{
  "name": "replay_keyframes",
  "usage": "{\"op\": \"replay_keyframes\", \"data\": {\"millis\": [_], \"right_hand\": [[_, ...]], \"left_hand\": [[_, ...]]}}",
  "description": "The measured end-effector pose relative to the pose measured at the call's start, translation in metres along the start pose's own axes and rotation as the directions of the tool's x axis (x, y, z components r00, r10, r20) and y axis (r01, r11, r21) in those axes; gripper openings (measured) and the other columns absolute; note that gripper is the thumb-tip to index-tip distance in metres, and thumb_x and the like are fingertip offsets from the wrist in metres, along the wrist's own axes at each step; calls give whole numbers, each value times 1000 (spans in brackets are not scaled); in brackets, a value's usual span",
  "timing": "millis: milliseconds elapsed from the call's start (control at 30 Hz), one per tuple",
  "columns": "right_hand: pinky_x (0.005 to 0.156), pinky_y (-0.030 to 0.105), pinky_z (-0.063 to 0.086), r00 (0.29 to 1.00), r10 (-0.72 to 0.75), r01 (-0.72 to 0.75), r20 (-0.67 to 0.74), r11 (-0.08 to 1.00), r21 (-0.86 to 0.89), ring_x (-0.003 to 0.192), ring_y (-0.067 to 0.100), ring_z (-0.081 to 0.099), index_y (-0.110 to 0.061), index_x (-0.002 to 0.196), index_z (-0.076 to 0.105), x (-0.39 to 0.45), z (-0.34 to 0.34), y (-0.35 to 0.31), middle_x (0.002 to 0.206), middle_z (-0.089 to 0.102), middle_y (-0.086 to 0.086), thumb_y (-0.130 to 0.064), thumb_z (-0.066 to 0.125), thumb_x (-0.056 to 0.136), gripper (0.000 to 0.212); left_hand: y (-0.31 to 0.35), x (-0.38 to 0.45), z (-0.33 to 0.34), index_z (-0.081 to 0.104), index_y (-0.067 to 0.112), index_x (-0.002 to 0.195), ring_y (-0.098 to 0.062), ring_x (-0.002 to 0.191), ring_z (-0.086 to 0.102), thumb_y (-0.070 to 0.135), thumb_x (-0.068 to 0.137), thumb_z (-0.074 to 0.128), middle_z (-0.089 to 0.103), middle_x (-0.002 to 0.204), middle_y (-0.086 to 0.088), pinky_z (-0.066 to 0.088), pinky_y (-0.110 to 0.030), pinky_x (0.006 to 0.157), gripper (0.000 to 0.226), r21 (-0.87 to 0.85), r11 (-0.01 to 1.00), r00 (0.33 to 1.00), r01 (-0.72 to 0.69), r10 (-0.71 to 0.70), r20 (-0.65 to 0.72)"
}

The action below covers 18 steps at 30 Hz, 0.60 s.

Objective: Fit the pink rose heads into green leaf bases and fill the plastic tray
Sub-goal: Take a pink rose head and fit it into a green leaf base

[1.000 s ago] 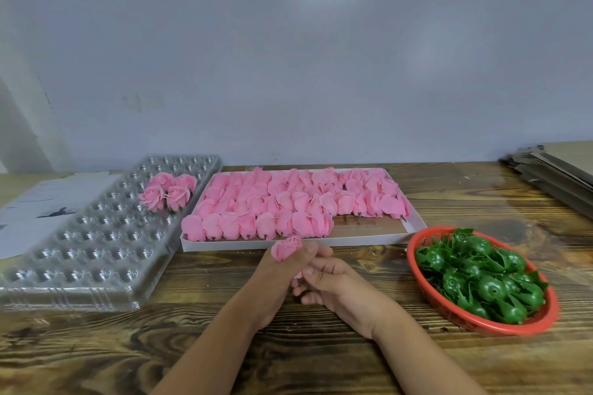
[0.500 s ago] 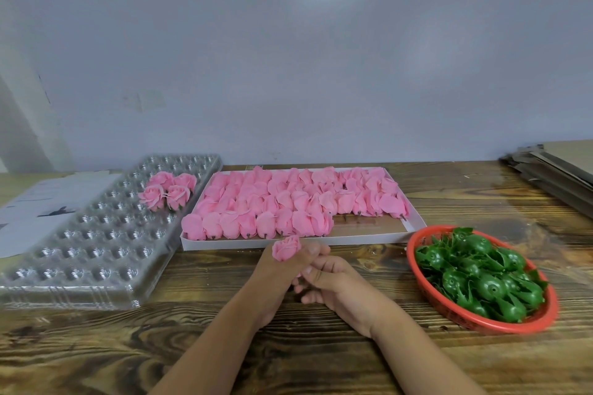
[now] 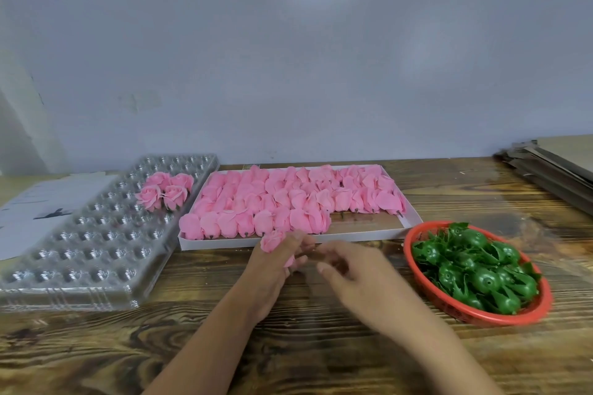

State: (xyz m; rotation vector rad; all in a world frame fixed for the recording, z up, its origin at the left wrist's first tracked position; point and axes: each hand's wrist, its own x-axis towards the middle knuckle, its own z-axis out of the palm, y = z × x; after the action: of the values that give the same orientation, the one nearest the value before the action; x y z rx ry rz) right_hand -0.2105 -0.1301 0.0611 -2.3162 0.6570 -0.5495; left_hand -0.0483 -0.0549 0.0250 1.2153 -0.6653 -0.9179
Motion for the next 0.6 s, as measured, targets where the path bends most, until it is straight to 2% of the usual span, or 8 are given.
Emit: {"op": "replay_keyframes", "data": {"millis": [100,167,233,300,433,600], "right_hand": [[74,15,45,964,-39,10,-262,994,-109,82,-5,62,-31,108,72,-8,-52,-1,90,68,-23,-18,64,89,25],[75,24,47,932,20,-120,-362,960,-255,87,5,64,-28,113,71,-2,-87,8,97,71,-13,-9,63,84,36],[88,34,50,930,176,-300,-324,870,-391,105,19,64,-26,124,66,5,-112,23,116,70,-2,-7,64,83,46],[90,36,52,919,315,-393,-238,793,-466,110,23,62,-26,128,64,9,-125,39,124,67,2,-8,65,83,48],[80,27,52,908,406,-393,-104,736,-551,94,14,63,-30,114,70,15,-125,60,103,70,-7,-16,66,82,35],[79,32,57,913,390,-384,-119,721,-577,82,8,63,-36,80,72,18,-118,70,87,68,-14,-31,72,78,6]], "left_hand": [[1,-2,1,82,28,87,-15,110,70,56,83,75,76,108,-1,56,-29,92,30,-46,999,1000,-7,6,-10],[1,-3,0,82,25,89,-12,107,70,56,80,73,76,107,0,56,-27,90,34,-49,999,1000,-2,2,0],[1,-4,1,79,17,98,-13,107,70,53,79,69,76,107,-1,56,-26,90,42,-51,999,1000,2,-1,6],[0,-4,0,76,12,104,-13,107,71,52,79,68,76,107,-1,55,-27,90,48,-50,999,1000,2,-2,7],[-1,-3,-1,76,11,106,-12,107,70,53,79,68,77,107,1,55,-27,91,50,-42,999,1000,-2,2,8],[-3,-1,-4,78,16,99,-14,108,70,49,83,68,76,108,-2,56,-31,94,38,-80,997,1000,20,-18,21]]}}
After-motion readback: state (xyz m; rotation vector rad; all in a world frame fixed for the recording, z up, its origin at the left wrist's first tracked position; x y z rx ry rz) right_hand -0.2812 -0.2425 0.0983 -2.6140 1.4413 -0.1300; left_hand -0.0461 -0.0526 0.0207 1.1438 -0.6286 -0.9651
